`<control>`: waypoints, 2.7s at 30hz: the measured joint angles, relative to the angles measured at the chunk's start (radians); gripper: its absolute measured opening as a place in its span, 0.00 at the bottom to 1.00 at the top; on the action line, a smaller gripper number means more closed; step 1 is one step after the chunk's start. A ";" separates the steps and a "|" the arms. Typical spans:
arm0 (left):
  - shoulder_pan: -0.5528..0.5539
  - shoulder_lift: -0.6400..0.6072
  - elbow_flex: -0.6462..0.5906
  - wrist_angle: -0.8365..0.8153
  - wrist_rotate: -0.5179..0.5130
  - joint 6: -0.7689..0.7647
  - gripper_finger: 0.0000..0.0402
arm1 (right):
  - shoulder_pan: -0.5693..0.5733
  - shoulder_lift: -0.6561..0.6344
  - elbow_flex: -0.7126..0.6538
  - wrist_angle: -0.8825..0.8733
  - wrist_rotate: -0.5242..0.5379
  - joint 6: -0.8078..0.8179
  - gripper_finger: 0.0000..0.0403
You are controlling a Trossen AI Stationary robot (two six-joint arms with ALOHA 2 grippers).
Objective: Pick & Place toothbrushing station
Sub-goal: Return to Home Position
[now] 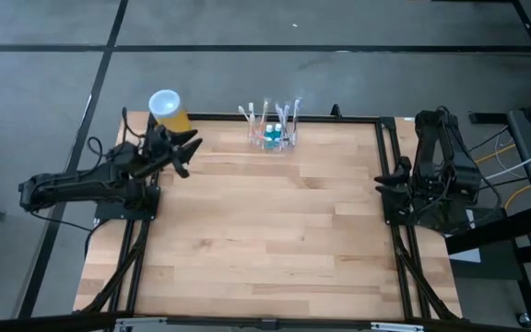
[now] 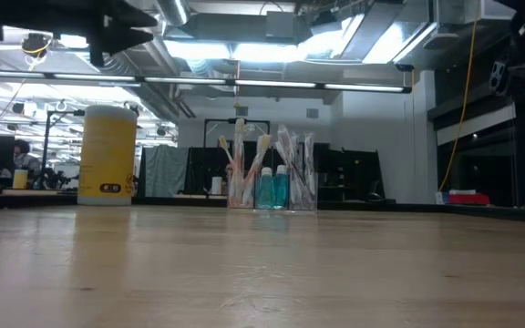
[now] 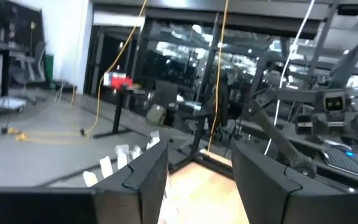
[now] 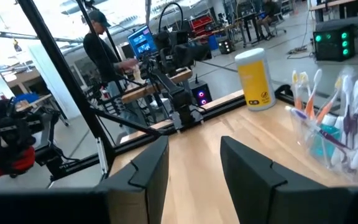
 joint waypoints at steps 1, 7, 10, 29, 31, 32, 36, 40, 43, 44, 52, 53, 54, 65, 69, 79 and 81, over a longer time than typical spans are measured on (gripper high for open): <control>0.000 -0.020 -0.013 0.002 0.005 0.017 0.43 | 0.000 0.000 -0.015 0.000 0.000 0.021 0.37; 0.000 -0.138 -0.129 -0.018 0.038 0.058 0.43 | -0.017 0.003 -0.127 0.038 -0.001 0.139 0.37; 0.000 -0.197 -0.184 -0.015 0.067 0.043 0.43 | -0.043 0.004 -0.167 0.105 -0.001 0.146 0.37; -0.001 -0.365 -0.335 -0.213 0.192 -0.027 0.42 | -0.151 0.004 -0.138 0.338 0.000 -0.088 0.37; -0.001 -0.356 -0.335 -0.203 0.206 -0.079 0.43 | -0.156 0.004 -0.139 0.338 0.000 -0.089 0.37; -0.001 -0.355 -0.335 -0.202 0.207 -0.097 0.42 | -0.156 0.004 -0.139 0.337 0.000 -0.089 0.37; -0.001 -0.354 -0.335 -0.203 0.206 -0.118 0.43 | -0.153 0.008 -0.151 0.337 0.000 -0.105 0.37; -0.001 -0.354 -0.335 -0.203 0.204 -0.118 0.43 | -0.138 0.008 -0.207 0.334 -0.001 -0.086 0.37; -0.001 -0.354 -0.335 -0.203 0.203 -0.118 0.43 | -0.122 0.008 -0.280 0.337 0.000 0.000 0.37; -0.001 -0.354 -0.335 -0.204 0.203 -0.118 0.43 | -0.114 0.008 -0.311 0.337 -0.001 0.039 0.37; -0.001 -0.354 -0.335 -0.204 0.203 -0.118 0.43 | -0.090 0.004 -0.447 0.474 -0.001 0.121 0.37; -0.001 -0.354 -0.335 -0.203 0.203 -0.118 0.43 | -0.100 -0.007 -0.454 0.515 -0.001 0.069 0.37; -0.001 -0.354 -0.335 -0.203 0.203 -0.118 0.43 | -0.113 -0.023 -0.462 0.563 0.000 0.008 0.37; -0.001 -0.354 -0.335 -0.204 0.203 -0.119 0.43 | -0.314 -0.244 -0.641 1.178 -0.208 -0.704 0.37; -0.001 -0.354 -0.335 -0.204 0.201 -0.119 0.43 | -0.504 -0.296 -0.735 1.644 -0.561 -1.169 0.37; -0.001 -0.354 -0.335 -0.204 0.201 -0.119 0.43 | -1.067 -0.334 -0.732 1.886 -1.303 -1.549 0.37; -0.001 -0.354 -0.335 -0.203 0.201 -0.119 0.43 | -1.180 -0.352 -0.732 1.843 -1.429 -1.559 0.37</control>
